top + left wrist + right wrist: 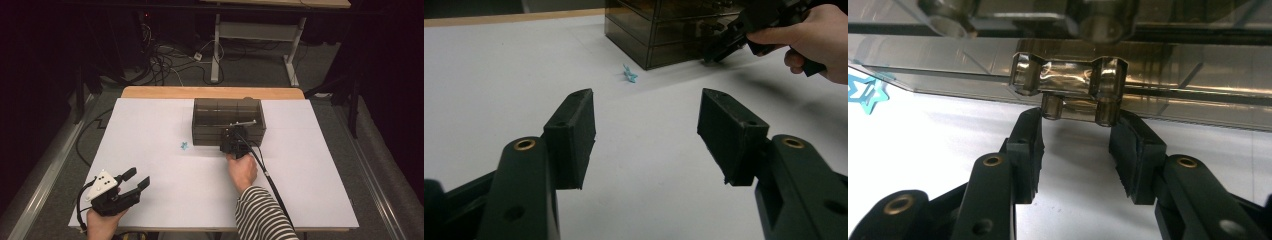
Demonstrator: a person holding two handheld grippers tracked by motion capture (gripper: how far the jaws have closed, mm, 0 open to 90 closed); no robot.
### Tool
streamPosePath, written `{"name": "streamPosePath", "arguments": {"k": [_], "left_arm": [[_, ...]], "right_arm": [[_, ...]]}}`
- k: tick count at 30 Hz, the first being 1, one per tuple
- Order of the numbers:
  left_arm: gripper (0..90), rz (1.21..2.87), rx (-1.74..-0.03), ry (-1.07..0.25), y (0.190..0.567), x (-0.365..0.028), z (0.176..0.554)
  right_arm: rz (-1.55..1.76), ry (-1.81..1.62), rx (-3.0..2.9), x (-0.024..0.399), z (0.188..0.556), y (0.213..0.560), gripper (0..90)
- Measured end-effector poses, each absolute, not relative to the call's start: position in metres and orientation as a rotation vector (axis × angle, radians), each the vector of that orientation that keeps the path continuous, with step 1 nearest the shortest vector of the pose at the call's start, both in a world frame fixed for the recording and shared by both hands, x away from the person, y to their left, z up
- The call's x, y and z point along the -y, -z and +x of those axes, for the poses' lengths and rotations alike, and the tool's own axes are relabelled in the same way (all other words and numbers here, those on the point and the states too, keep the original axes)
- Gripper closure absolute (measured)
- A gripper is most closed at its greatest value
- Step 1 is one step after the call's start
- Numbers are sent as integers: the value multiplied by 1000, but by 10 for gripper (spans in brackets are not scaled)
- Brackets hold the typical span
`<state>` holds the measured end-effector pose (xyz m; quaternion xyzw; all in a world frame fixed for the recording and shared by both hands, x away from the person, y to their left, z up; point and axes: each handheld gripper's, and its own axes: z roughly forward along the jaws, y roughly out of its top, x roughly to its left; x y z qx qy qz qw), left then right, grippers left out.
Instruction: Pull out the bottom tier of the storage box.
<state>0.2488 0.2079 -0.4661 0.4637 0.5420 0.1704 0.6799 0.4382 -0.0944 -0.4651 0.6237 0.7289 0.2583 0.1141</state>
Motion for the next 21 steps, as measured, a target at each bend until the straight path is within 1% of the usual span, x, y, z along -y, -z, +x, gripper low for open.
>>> {"name": "streamPosePath", "arguments": {"k": [12, 21], "left_arm": [[390, 1044, -1215, -382, 466, -207, 249], [390, 1055, -1212, -387, 466, -205, 249]], "right_arm": [[1802, -762, -2165, 98, 433, 465, 581], [1789, -790, -2200, 103, 420, 465, 581]]}}
